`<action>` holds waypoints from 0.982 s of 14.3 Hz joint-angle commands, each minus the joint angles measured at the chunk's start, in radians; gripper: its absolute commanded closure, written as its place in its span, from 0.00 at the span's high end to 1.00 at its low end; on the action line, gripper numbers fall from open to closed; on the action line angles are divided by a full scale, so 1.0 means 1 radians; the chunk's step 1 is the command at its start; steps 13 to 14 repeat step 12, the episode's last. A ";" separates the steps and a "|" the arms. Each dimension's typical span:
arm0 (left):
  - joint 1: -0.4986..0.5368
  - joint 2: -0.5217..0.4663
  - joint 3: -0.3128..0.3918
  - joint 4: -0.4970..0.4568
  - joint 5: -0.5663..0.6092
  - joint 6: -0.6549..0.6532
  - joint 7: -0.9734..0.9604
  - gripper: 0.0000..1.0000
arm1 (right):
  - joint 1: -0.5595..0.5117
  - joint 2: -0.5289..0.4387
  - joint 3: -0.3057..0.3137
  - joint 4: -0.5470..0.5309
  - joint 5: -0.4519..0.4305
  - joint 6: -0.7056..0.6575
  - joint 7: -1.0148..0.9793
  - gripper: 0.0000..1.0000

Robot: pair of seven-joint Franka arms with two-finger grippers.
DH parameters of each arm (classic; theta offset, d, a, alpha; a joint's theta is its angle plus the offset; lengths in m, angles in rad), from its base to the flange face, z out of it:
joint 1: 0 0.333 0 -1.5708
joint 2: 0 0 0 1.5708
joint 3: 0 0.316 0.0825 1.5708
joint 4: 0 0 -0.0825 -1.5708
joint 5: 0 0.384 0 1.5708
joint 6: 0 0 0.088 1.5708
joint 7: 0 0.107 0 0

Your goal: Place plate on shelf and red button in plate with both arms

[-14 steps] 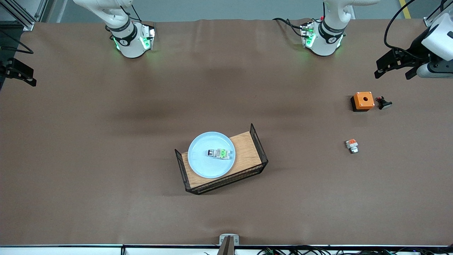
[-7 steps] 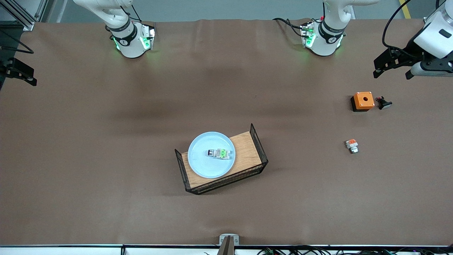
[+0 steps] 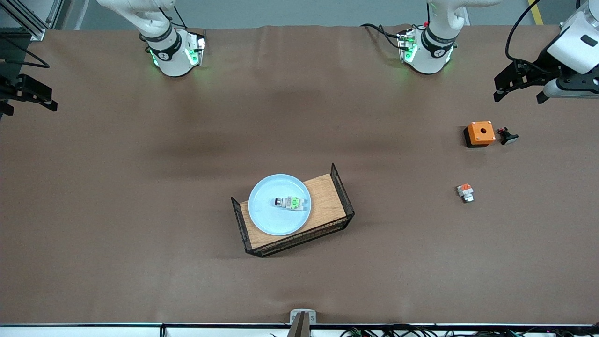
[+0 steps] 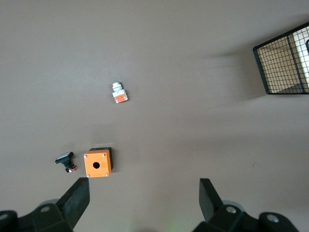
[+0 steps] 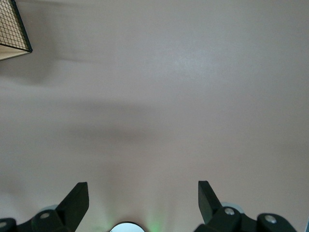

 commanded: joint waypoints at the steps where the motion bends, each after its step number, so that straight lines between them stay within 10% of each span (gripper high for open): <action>1: 0.013 -0.024 -0.014 -0.020 0.021 0.011 0.010 1.00 | -0.019 -0.008 0.009 -0.005 0.018 -0.006 0.010 1.00; 14: 0.010 -0.023 -0.016 -0.020 0.019 0.011 0.006 1.00 | -0.032 -0.008 0.008 -0.009 0.006 -0.035 0.007 1.00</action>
